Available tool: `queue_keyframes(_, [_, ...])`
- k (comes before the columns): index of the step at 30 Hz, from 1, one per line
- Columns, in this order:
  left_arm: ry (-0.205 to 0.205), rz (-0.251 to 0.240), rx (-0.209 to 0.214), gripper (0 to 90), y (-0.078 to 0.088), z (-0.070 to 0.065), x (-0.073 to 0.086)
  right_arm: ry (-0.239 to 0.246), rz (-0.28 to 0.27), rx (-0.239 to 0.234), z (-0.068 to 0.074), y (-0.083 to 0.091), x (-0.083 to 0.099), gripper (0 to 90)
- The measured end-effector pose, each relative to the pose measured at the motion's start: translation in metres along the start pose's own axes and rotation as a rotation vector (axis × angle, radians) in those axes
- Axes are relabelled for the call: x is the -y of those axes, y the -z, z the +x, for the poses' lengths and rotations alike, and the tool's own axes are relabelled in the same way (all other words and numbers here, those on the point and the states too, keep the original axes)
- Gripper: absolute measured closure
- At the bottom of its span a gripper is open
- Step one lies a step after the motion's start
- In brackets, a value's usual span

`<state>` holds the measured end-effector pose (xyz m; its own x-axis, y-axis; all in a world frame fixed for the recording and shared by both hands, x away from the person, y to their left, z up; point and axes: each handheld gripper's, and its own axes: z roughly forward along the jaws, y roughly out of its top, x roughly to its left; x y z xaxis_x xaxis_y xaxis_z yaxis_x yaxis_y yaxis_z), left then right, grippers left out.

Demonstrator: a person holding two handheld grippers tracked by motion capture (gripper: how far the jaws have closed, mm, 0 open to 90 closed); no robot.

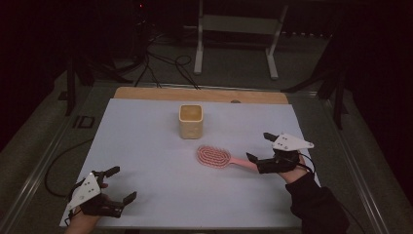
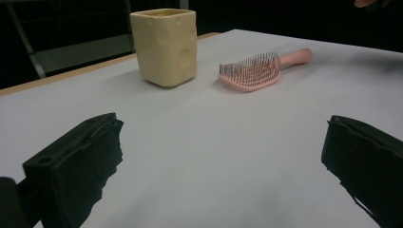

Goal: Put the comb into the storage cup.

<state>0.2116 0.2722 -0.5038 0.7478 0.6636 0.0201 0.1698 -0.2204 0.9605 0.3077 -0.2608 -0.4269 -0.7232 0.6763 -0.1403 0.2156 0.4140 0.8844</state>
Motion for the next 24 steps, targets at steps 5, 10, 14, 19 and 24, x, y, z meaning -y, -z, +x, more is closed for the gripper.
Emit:
queue_keyframes(5, [0.0,-0.002,0.001,0.0,0.0,0.0,0.0,-0.009,0.004,-0.009,-0.008,-0.007,0.005,8.9])
queue_keyframes(10, [-0.002,-0.004,0.002,0.0,0.0,0.0,0.0,0.001,0.021,-0.016,-0.014,-0.016,0.009,8.9])
queue_keyframes(14, [-0.005,0.0,0.001,0.0,0.0,0.0,0.0,-0.004,0.038,-0.018,-0.017,-0.021,0.012,8.9])
queue_keyframes(19, [-0.003,-0.001,0.002,0.0,0.0,0.0,0.0,-0.025,0.084,-0.041,-0.022,-0.036,0.021,8.9])
queue_keyframes(24, [-0.002,0.0,0.002,0.0,0.0,0.0,0.0,-0.047,0.138,-0.034,-0.024,-0.05,0.031,8.9])
